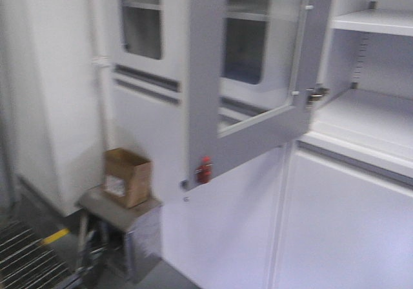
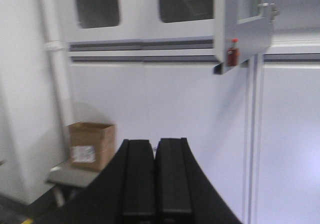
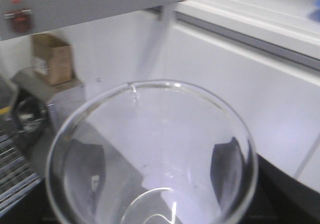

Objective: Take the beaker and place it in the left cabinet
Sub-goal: 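Hold the beaker while the base drives to the open grey cabinet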

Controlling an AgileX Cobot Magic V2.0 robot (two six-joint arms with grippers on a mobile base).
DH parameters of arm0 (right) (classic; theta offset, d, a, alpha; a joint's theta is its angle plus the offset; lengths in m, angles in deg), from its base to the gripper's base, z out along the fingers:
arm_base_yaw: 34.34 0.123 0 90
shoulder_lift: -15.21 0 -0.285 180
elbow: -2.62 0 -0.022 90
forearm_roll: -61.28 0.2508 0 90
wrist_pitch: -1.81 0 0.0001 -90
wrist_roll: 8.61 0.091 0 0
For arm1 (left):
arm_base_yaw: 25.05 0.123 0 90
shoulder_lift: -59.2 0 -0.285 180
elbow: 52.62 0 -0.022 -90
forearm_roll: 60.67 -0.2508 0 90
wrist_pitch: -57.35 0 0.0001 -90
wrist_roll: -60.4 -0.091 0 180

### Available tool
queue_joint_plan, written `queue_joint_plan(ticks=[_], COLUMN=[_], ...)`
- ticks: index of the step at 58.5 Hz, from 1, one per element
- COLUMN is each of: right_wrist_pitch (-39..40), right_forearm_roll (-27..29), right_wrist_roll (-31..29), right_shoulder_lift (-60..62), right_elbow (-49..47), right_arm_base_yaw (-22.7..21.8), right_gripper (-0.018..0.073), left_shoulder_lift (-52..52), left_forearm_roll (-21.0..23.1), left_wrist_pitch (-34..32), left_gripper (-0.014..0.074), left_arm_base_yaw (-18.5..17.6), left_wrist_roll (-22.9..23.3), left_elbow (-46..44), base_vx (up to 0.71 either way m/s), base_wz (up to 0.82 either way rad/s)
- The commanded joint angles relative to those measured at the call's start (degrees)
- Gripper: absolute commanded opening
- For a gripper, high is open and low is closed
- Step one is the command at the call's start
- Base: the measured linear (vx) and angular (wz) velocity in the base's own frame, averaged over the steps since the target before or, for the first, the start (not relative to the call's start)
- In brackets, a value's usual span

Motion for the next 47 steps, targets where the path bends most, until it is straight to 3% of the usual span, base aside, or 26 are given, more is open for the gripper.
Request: queue_joint_plan(ticks=[1, 47], right_wrist_pitch=[4.08, 4.08], right_forearm_roll=[-1.52, -1.52], right_wrist_roll=[-0.06, -0.06], right_shoulder_lift=[-0.21, -0.21], right_elbow=[-1.74, -1.74], right_arm_base_yaw=[-0.11, -0.11], right_gripper=[-0.0006, -0.0006], left_shoulder_lift=[1.04, 1.04], left_forearm_roll=[0.47, 0.47], left_wrist_pitch=[-4.81, -4.81], left_gripper=[0.0001, 0.0001], left_arm_base_yaw=[-0.22, -0.22], left_wrist_roll=[0.19, 0.19], left_elbow=[0.94, 0.94], base_vx=[0.34, 0.26], base_wz=[-0.75, -0.63])
